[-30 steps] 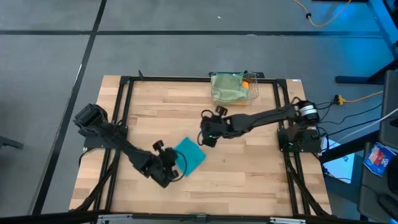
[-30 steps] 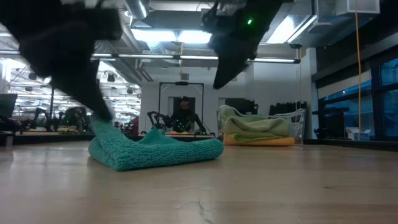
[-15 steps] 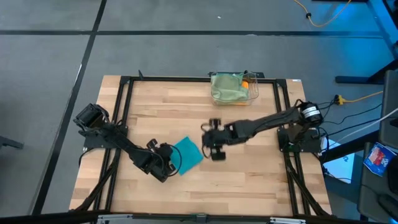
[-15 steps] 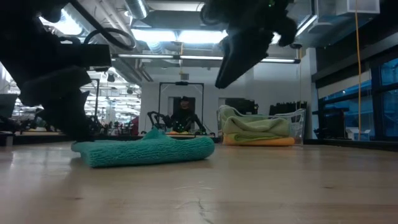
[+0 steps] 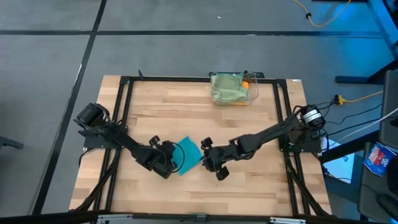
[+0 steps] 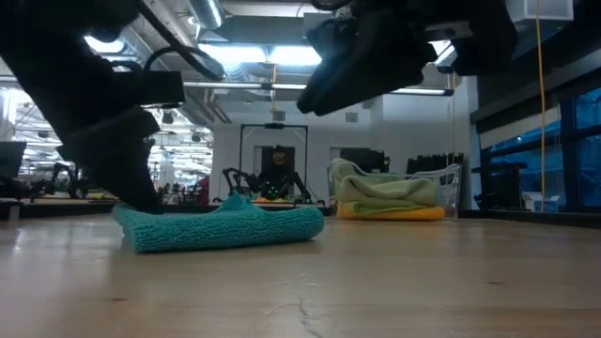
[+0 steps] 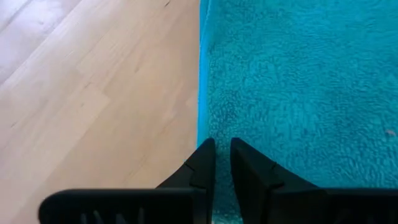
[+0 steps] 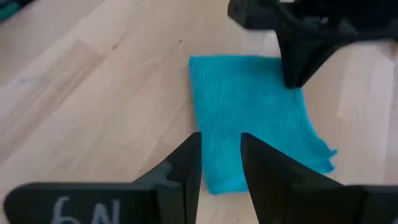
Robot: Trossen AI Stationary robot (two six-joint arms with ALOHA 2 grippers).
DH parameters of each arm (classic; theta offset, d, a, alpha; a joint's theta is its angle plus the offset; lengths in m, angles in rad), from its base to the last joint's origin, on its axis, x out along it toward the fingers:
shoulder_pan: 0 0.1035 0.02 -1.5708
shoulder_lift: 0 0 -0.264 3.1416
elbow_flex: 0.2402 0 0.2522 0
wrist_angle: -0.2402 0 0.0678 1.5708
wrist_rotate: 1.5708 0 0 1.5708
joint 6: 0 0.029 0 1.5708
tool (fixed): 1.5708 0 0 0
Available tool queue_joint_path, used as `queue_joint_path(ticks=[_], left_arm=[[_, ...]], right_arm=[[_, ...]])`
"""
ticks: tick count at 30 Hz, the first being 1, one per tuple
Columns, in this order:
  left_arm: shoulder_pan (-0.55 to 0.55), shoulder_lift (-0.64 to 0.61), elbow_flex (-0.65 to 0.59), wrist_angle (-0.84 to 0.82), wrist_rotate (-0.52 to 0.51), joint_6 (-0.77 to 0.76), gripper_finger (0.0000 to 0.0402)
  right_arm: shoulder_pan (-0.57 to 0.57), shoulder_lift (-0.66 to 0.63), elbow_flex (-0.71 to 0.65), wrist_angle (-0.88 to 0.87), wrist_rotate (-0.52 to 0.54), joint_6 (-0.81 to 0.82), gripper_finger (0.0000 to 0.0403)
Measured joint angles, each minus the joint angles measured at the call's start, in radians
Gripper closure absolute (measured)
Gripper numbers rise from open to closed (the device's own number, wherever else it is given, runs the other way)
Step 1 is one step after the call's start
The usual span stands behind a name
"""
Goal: Fold microfiber towels
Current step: Stack the blue microfiber towel on top of the green microfiber towel in the transparent bin
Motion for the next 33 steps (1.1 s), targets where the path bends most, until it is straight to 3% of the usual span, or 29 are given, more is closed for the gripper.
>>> queue_joint_path(ticks=[5, 14, 19, 22, 33], left_arm=[[0.044, 0.000, 0.000, 0.016, 0.029, 0.052, 0.0358], [0.067, 0.000, 0.000, 0.032, 0.052, 0.095, 0.0358], [0.067, 0.000, 0.000, 0.038, 0.059, 0.098, 0.0358], [0.067, 0.000, 0.000, 0.046, 0.060, 0.098, 0.0358], [0.067, 0.000, 0.000, 0.079, 0.060, 0.098, 0.0358]], right_arm=[[0.015, 0.045, -0.002, 0.088, 0.009, 0.066, 0.0275], [0.003, 0.139, 0.007, 0.149, 0.004, 0.065, 0.0176], [0.001, 0.199, 0.007, 0.192, 0.015, -0.018, 0.0157], [0.018, 0.235, 0.007, 0.213, 0.094, -0.091, 0.0156], [0.055, 0.337, 0.014, 0.311, 0.350, -0.121, 0.0156]])
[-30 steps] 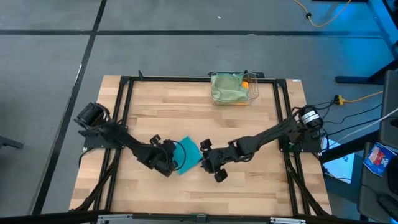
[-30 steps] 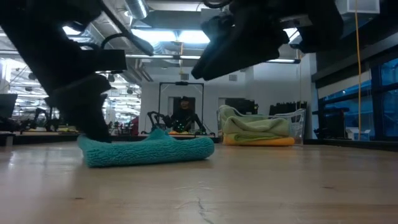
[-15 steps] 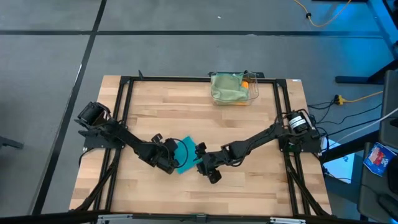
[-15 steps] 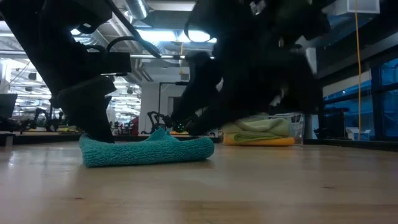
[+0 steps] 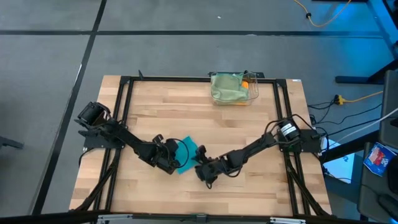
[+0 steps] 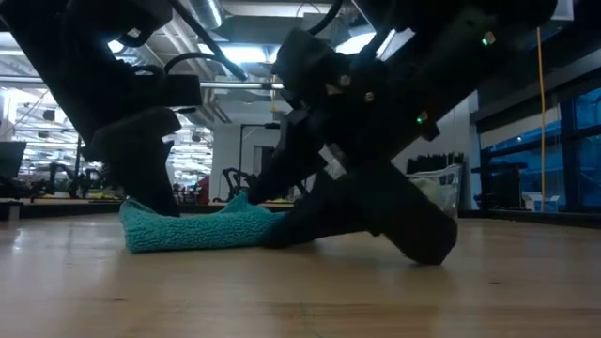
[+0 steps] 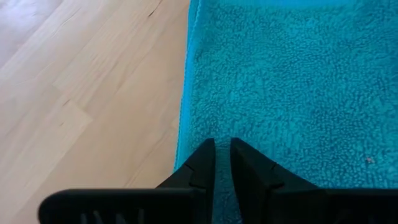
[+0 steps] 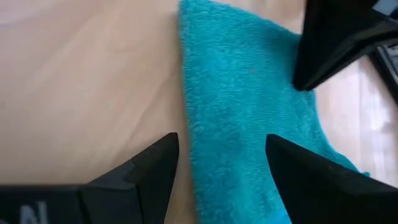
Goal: Fold microfiber towels
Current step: Stack the blue microfiber towel on top of the green microfiber towel in the transparent bin
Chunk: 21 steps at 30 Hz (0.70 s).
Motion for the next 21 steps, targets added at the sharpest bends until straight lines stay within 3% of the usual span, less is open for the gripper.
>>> queue_joint_path(ticks=[21], left_arm=[[0.000, 0.000, 0.000, 0.017, 0.022, 0.000, 0.0358]], right_arm=[[-0.143, 0.066, 0.111, -0.063, 0.010, -0.126, 0.0156]])
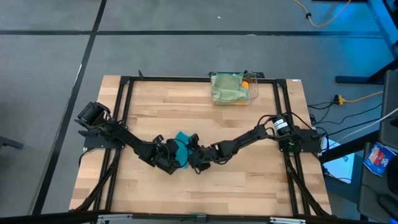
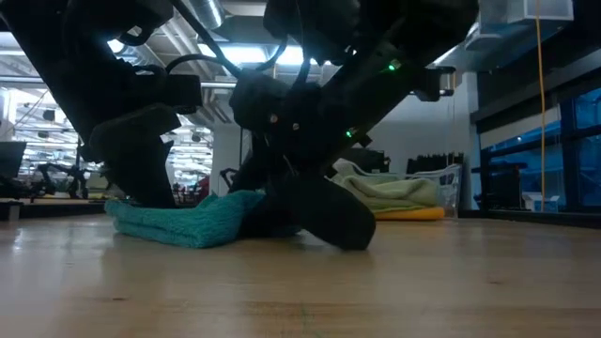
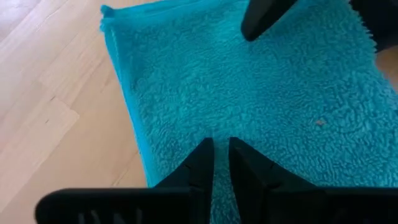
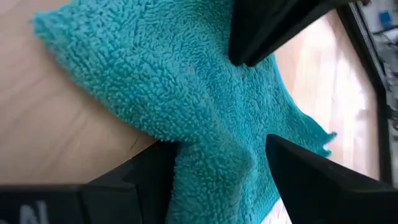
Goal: Fold microfiber towels
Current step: Stack the blue microfiber towel on top of the green microfiber towel in the transparent bin
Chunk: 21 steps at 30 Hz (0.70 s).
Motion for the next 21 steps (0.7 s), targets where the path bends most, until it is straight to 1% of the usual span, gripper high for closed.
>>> queue_joint_path(ticks=[3, 5, 8, 10, 12, 14, 15, 16, 17, 18, 19, 20, 21], left_arm=[[0.000, 0.000, 0.000, 0.000, 0.000, 0.000, 0.0358], [0.000, 0.000, 0.000, 0.000, 0.000, 0.000, 0.0358], [-0.001, 0.000, 0.000, 0.000, 0.000, 0.001, 0.0358], [-0.001, 0.000, 0.000, 0.002, 0.000, 0.001, 0.0358], [-0.001, 0.000, 0.000, 0.010, 0.000, 0.001, 0.0358], [0.001, 0.000, 0.000, 0.024, 0.000, 0.001, 0.0358], [0.001, 0.000, 0.000, 0.026, 0.000, 0.001, 0.0358], [0.001, 0.000, 0.000, 0.026, 0.000, 0.001, 0.0358], [0.001, 0.000, 0.000, 0.027, 0.000, 0.001, 0.0358], [0.001, 0.000, 0.000, 0.029, 0.002, 0.001, 0.0358], [0.001, 0.000, 0.000, 0.029, 0.004, 0.001, 0.0358], [0.001, 0.000, 0.000, 0.029, 0.005, 0.001, 0.0358], [0.000, 0.000, 0.000, 0.029, 0.005, 0.001, 0.0358]], right_arm=[[-0.010, -0.002, 0.000, -0.016, -0.073, -0.029, 0.0156], [-0.003, -0.002, -0.001, -0.017, -0.090, -0.076, 0.0156], [0.017, -0.002, 0.000, -0.010, -0.063, -0.144, 0.0156], [0.021, -0.001, 0.000, 0.002, -0.063, -0.164, 0.0156], [0.016, -0.001, -0.004, 0.038, -0.038, -0.149, 0.0156], [0.006, -0.001, -0.007, 0.077, 0.039, -0.094, 0.0160], [-0.001, 0.000, -0.006, 0.083, 0.038, -0.071, 0.0163], [-0.009, 0.001, -0.004, 0.070, -0.004, -0.062, 0.0166], [-0.013, 0.001, -0.003, 0.047, -0.071, -0.077, 0.0169], [-0.015, 0.001, -0.001, 0.025, -0.133, -0.120, 0.0172], [-0.015, 0.010, -0.002, 0.019, -0.174, -0.169, 0.0175], [-0.015, 0.018, -0.002, 0.030, -0.185, -0.195, 0.0179], [-0.011, 0.025, -0.002, 0.049, -0.156, -0.205, 0.0182]])
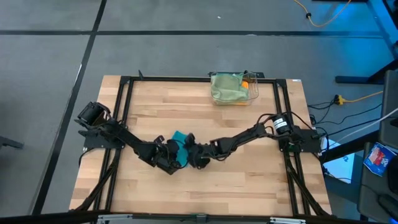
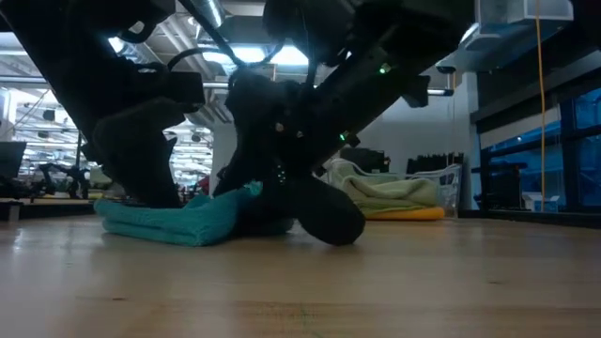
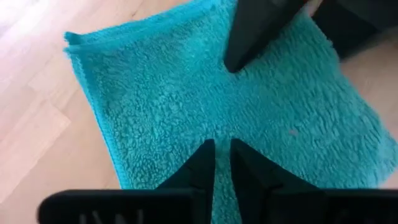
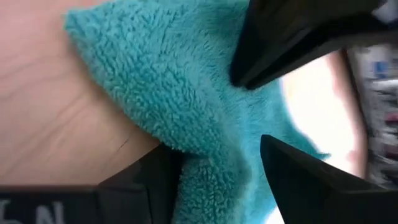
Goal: Fold microfiber towels
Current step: Stack the blue microfiber towel on top of the green microfiber towel in the transparent bin
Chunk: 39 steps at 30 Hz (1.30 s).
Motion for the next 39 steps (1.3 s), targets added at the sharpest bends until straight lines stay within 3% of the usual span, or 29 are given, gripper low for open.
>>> queue_joint_path(ticks=[3, 7, 16, 23, 29, 34, 39], left_arm=[[0.000, 0.000, 0.000, 0.005, 0.000, 0.000, 0.0358], [0.003, 0.000, 0.000, 0.009, 0.000, 0.000, 0.0358], [0.002, 0.000, 0.000, 0.031, 0.002, 0.000, 0.0358], [-0.011, -0.028, 0.014, 0.026, 0.073, -0.001, 0.0358], [-0.070, -0.112, 0.065, -0.032, 0.178, -0.001, 0.0358], [-0.142, -0.199, 0.091, -0.115, 0.180, -0.004, 0.0358], [-0.208, -0.268, 0.091, -0.128, 0.164, -0.004, 0.0358]], right_arm=[[0.009, 0.015, 0.000, 0.079, 0.085, -0.003, 0.0191], [-0.004, 0.019, -0.001, 0.108, -0.069, 0.009, 0.0196], [-0.022, 0.022, -0.001, 0.118, -0.063, 0.061, 0.0203], [-0.024, 0.023, -0.001, 0.096, -0.074, 0.136, 0.0287], [-0.022, 0.015, -0.002, 0.079, 0.008, 0.267, 0.0387], [-0.016, -0.046, -0.007, 0.002, 0.090, 0.307, 0.0395], [-0.017, -0.198, -0.007, -0.170, 0.197, 0.356, 0.0396]])
